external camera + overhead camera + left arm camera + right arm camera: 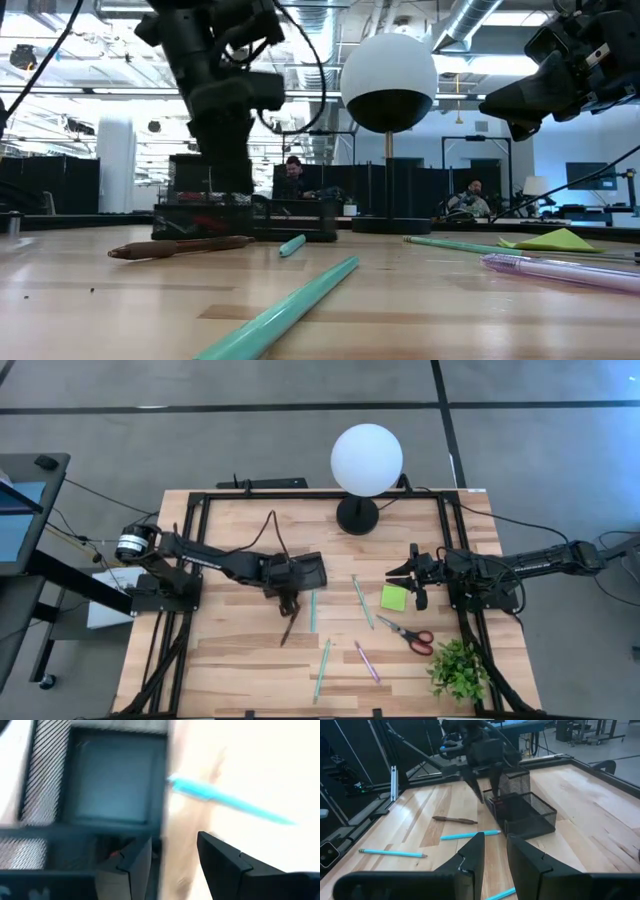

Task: Pick and place office supplies into organizer
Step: Put the brown pen into the black desk organizer

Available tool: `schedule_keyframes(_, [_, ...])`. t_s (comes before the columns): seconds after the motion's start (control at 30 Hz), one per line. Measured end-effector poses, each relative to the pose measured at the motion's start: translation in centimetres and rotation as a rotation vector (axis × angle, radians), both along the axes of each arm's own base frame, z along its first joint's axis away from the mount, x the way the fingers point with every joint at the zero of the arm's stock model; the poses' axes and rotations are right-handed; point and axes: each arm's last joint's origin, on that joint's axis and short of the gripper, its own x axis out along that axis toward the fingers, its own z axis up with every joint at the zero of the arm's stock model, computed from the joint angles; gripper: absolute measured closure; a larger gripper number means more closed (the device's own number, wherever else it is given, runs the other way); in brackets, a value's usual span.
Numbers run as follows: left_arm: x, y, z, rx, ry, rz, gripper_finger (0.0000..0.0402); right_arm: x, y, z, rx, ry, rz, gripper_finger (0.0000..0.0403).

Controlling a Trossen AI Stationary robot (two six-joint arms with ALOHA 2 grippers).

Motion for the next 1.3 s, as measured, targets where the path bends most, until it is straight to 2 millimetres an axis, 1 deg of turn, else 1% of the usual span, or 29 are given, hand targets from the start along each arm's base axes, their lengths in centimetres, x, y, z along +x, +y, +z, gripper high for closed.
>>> schedule_keyframes(0.13, [0.8,-0.7,0.5,0.022,-0.103,-0.068,0.0247,0.0,0.0,0.0,0.000,0.000,0.000,0.0326])
schedule_keyframes(0.23, [1.3,-0.9,0.9,0.028,-0.168,-0.083,0.0247,0.0,0.0,0.0,0.000,0.000,0.000,0.0326])
schedule_keyframes(0.33, [1.7,-1.4,1.6,0.022,-0.188,-0.096,0.0247,0.0,0.0,0.0,0.000,0.000,0.000,0.0326])
schedule_keyframes(0.47, [1.8,-3.0,2.2,-0.008,-0.205,-0.144,0.0247,0.0,0.0,0.0,0.000,0.000,-0.001,0.0326])
schedule_keyframes(0.57, [1.5,-4.7,2.3,-0.087,-0.200,-0.148,0.0247,0.0,0.0,0.1,0.006,-0.010,-0.001,0.0326])
schedule_keyframes(0.7, [0.2,-7.4,1.8,-0.142,-0.117,-0.060,0.0247,0.0,0.0,0.1,0.018,-0.014,-0.003,0.0326])
schedule_keyframes(0.8, [-1.2,-9.6,1.3,-0.104,-0.079,0.044,0.0247,0.0,0.0,0.1,0.018,-0.014,-0.003,0.0326])
schedule_keyframes(0.9, [-2.3,-11.8,1.2,-0.048,-0.115,0.121,0.0247,0.0,0.0,0.1,0.018,-0.014,-0.003,0.0326])
schedule_keyframes(1.0, [-3.1,-13.6,0.9,-0.025,-0.171,0.176,0.0247,0.0,0.0,0.1,0.018,-0.014,-0.003,0.0326])
schedule_keyframes(1.13, [-3.8,-15.1,0.2,-0.074,-0.189,0.290,0.0247,0.0,0.0,0.2,0.018,-0.019,-0.003,0.0326])
schedule_keyframes(1.2, [-4.0,-15.7,-0.8,-0.076,-0.172,0.317,0.0247,0.0,0.0,0.2,0.014,-0.025,-0.003,0.0326])
schedule_keyframes(1.3, [-3.8,-15.9,-2.6,-0.040,-0.117,0.325,0.0247,0.0,0.0,0.3,0.004,-0.033,-0.001,0.0326])
